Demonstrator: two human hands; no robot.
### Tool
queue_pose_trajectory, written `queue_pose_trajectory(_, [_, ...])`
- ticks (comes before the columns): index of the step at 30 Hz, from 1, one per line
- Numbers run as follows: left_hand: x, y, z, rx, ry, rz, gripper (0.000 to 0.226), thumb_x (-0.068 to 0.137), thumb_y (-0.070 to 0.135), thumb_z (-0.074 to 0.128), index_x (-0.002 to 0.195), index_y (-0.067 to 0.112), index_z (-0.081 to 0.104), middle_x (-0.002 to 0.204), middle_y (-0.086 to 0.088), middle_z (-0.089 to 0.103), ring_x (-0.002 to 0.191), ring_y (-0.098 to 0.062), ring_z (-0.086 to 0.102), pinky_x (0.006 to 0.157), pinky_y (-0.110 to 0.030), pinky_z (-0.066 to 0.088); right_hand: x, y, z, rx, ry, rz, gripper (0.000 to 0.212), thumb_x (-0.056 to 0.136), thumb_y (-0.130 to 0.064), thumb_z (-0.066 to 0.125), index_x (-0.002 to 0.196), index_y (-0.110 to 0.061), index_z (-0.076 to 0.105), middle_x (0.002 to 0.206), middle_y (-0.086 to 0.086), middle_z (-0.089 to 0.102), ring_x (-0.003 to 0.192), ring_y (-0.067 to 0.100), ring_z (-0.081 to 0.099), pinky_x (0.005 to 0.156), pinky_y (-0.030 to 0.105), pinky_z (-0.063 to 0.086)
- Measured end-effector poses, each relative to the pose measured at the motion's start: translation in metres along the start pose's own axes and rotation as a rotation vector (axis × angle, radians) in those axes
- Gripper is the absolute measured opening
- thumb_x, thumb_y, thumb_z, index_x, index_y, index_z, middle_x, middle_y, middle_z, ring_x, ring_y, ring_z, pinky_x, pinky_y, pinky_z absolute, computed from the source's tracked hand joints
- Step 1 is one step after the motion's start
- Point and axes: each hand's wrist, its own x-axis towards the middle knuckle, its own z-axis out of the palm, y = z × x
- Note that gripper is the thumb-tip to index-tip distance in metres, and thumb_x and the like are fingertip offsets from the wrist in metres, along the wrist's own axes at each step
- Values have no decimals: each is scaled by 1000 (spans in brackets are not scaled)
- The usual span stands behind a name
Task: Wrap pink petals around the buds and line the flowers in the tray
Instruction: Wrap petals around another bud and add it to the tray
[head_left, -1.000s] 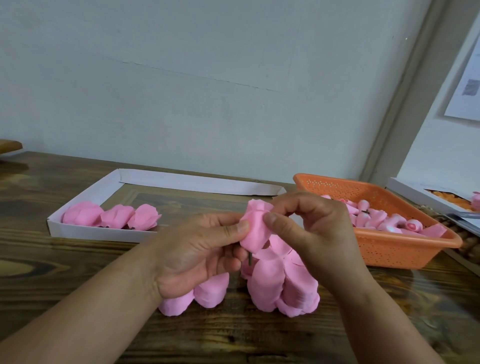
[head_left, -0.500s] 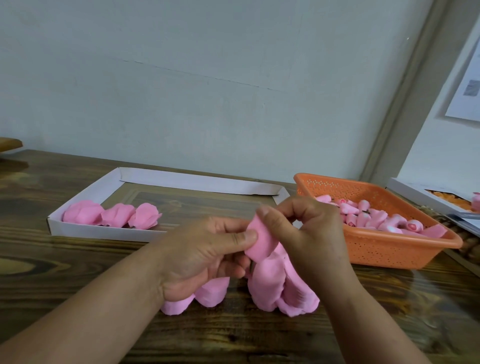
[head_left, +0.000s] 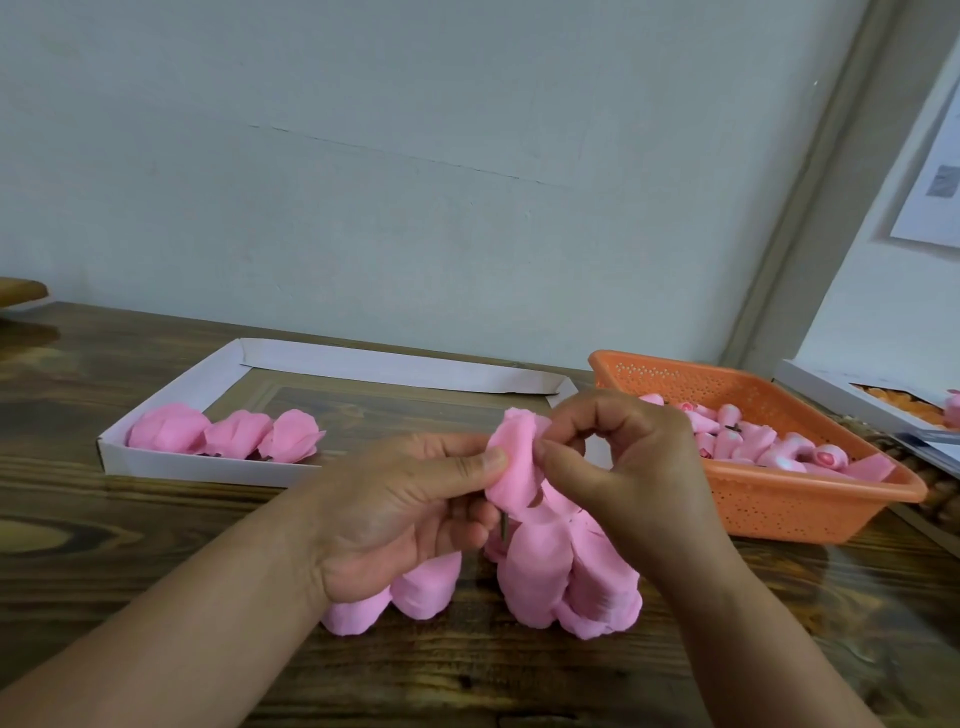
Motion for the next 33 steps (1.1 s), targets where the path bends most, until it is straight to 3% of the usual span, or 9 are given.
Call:
queue_pose_trajectory(6, [0, -2, 2, 95, 32, 54, 23, 76, 22, 63, 91, 14, 78, 71, -1, 63, 61, -6, 55, 55, -16, 49, -5, -7, 9, -191, 130, -57, 24, 70, -3, 68, 64, -23, 56, 62, -2, 58, 60, 14, 53, 61, 13, 44])
queue_pose_trajectory(9, [1, -4, 4, 124, 60, 84, 28, 77, 22, 62, 100, 11, 76, 76, -2, 66, 64, -7, 57, 56, -17, 49, -6, -11, 12, -130, 150, -4, 30, 73, -5, 67, 77, -32, 55, 74, -5, 62, 59, 13, 55, 61, 9, 45])
queue_pose_trajectory(12, [1, -6, 5, 142, 71, 99, 27, 82, 20, 61, 102, 10, 74, 83, -7, 68, 69, -10, 60, 58, -18, 50, -7, -16, 13, -53, 114, 15, 34, 78, -5, 64, 91, -35, 54, 71, -3, 64, 57, 11, 56, 67, -1, 40])
queue_pose_trajectory(16, [2, -6, 5, 159, 113, 123, 18, 81, 20, 62, 87, 14, 77, 76, -4, 68, 64, -9, 61, 56, -17, 50, -6, -19, 10, 106, 24, 115, 30, 77, -10, 66, 100, -28, 58, 69, -5, 67, 57, 3, 60, 57, 9, 45])
queue_pose_trajectory(19, [3, -8, 6, 220, 161, 138, 23, 78, 28, 64, 89, 13, 77, 71, -2, 68, 60, -6, 61, 55, -16, 49, -3, -19, 7, 153, -64, 229, 40, 74, -7, 74, 107, -24, 58, 72, 5, 68, 63, 21, 66, 60, 26, 53])
queue_pose_trajectory(22, [4, -9, 7, 286, 161, 137, 29, 78, 29, 63, 96, 9, 74, 69, 2, 68, 59, -4, 61, 55, -16, 49, 1, -19, 4, 99, -144, 270, 32, 76, -6, 73, 97, -26, 60, 67, 3, 69, 58, 16, 63, 60, 28, 52])
queue_pose_trajectory(25, [4, -11, 5, 332, 169, 121, 18, 84, 20, 62, 94, 11, 73, 70, 2, 69, 59, -3, 61, 56, -16, 49, 4, -18, -1, 91, -220, 288, 19, 78, -8, 71, 87, -24, 64, 59, 2, 63, 54, 12, 54, 57, 28, 44])
queue_pose_trajectory(28, [4, -12, 2, 385, 165, 83, 16, 89, 9, 59, 99, 10, 72, 75, -1, 71, 59, -4, 61, 56, -17, 49, 7, -16, -4, 108, -257, 284, 16, 80, -1, 68, 72, -15, 66, 54, 0, 60, 49, 9, 53, 50, 19, 45])
queue_pose_trajectory(33, [0, -3, -3, 456, 79, 67, 31, 71, 30, 71, 100, 19, 75, 88, -1, 74, 71, -4, 62, 55, -13, 45, 10, -14, -7, 79, -285, 259, 17, 80, 1, 68, 70, -13, 65, 53, -1, 60, 47, 9, 54, 49, 18, 45])
